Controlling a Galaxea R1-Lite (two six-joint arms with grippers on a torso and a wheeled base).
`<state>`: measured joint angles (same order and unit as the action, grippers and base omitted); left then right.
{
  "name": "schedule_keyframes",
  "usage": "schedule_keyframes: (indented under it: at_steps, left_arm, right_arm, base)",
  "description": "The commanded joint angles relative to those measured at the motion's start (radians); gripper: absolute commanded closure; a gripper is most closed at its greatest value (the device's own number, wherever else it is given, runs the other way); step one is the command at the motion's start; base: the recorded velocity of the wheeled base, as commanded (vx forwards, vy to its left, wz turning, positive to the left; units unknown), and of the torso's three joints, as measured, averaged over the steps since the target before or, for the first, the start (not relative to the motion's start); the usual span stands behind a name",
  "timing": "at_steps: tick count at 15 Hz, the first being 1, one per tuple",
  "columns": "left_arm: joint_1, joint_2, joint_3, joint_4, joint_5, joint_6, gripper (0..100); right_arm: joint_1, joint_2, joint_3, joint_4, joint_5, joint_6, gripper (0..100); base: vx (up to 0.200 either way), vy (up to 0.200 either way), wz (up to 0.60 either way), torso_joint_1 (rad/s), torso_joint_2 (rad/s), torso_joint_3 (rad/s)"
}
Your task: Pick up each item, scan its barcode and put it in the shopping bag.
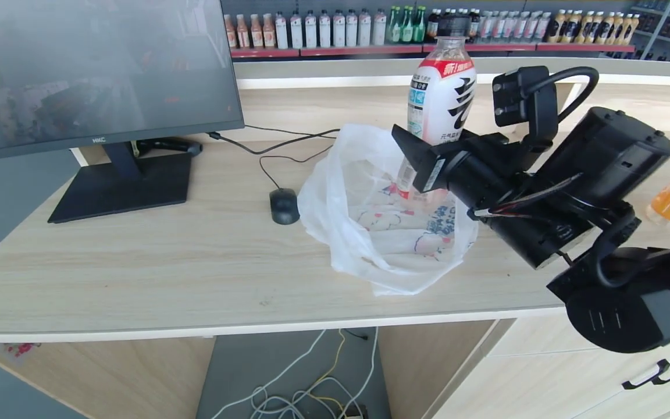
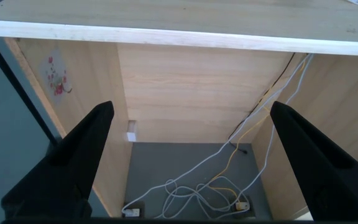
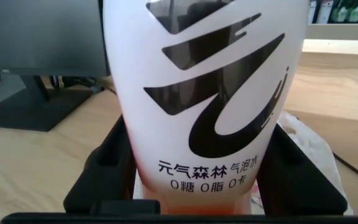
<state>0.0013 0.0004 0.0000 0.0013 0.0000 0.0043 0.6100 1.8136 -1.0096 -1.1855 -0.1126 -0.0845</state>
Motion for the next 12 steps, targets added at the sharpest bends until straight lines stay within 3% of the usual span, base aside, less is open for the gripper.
schedule_keyframes:
  at_steps: [1,7,12]
  left_arm:
    - [0.000,0.000,0.000,0.000,0.000,0.000,0]
    - [0.000,0.000,0.000,0.000,0.000,0.000,0]
    - [0.000,0.000,0.000,0.000,0.000,0.000,0]
  right_arm:
    - [-0.026,0.082,-0.156,0.066,0.024,0.003,100]
    - [-0.036,0.211,-0.346,0.122,0.027,0.002,100]
    - [-0.035,0.274,-0.394,0.122,0.027,0.000,100]
  base:
    - [0.000,0.000,0.00,0.000,0.00,0.000]
    - [0.000,0.000,0.00,0.000,0.00,0.000]
    - [0.000,0.000,0.00,0.000,0.00,0.000]
